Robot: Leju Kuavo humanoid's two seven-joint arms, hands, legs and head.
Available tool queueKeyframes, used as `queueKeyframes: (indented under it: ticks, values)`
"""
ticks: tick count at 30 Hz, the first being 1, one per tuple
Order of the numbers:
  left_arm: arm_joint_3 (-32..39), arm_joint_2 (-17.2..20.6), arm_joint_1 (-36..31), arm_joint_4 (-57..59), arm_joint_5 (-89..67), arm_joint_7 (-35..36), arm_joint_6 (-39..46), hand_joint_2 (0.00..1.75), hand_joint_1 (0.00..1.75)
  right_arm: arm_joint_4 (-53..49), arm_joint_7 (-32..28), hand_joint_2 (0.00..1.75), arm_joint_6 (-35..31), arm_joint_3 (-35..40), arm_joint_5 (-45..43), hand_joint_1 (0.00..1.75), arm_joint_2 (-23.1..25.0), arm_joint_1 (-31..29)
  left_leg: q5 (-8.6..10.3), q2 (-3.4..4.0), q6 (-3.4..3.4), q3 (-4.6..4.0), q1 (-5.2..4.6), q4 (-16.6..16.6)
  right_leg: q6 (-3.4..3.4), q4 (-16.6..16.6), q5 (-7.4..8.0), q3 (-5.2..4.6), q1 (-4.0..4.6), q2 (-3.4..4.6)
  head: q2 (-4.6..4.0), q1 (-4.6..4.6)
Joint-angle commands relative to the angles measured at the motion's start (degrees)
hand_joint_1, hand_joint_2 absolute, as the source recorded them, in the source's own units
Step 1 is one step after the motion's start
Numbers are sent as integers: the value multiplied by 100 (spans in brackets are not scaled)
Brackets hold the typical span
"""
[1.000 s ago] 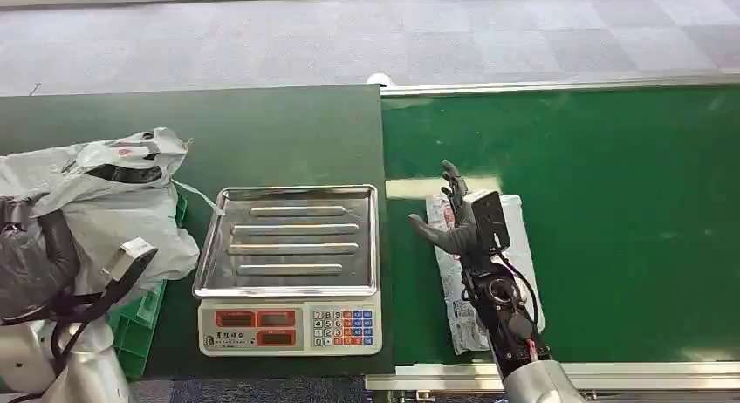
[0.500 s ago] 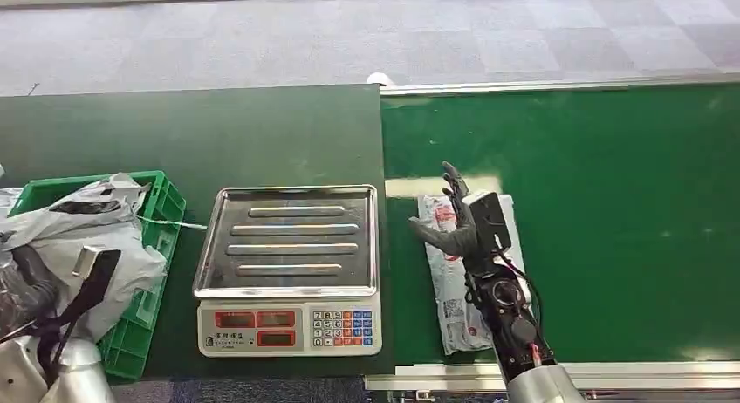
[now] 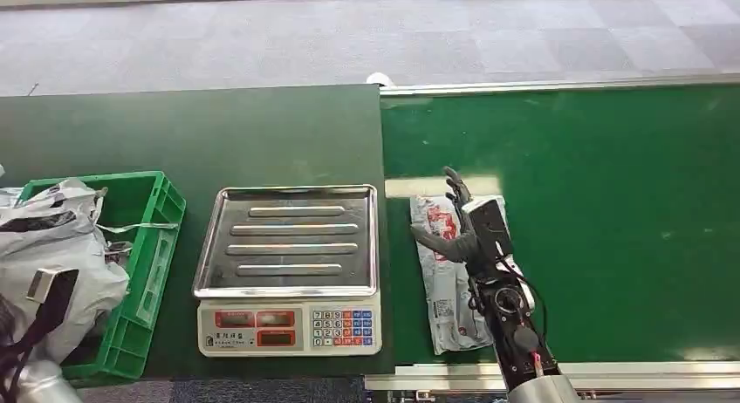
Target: Moved the parcel from conveyor to table for the left to box.
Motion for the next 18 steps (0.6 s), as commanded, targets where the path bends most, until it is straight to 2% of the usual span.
queueKeyframes:
  ticks: [1, 4, 9, 14, 18]
  values:
    - [331, -134, -303, 443, -352, 11, 88, 175, 0, 6, 65, 175, 110, -139, -24, 0, 49, -105, 0, -12, 1, 8, 8, -2, -4, -10, 1, 16, 8, -7, 0, 0]
    - [226, -161, -200, 261, -184, -29, 88, 175, 0, 44, 67, 175, 117, -119, -27, 0, 54, -132, -4, -4, 0, 10, 9, 0, -4, -10, -1, 16, 9, 0, 0, 0]
    - [-603, -253, 252, -727, 614, -29, 88, 175, 0, 150, 27, 175, 99, -44, -71, 0, 37, -168, -3, -1, 1, 1, 4, 2, -2, -3, 0, 5, 4, 2, 0, 0]
    - [-603, -253, 252, -727, 614, -29, 88, 175, 0, 150, 27, 175, 99, -44, -71, 0, 37, -168, -4, -3, 1, 4, 6, 3, -2, -5, -1, 9, 6, 0, 0, -2]
    - [-1240, -233, 509, -1516, 1169, -29, 88, 175, 0, 235, -1, 175, 89, 5, -112, 0, 45, -223, -4, 1, 0, -2, 9, 6, -3, -4, 1, 5, 10, 4, 0, 0]
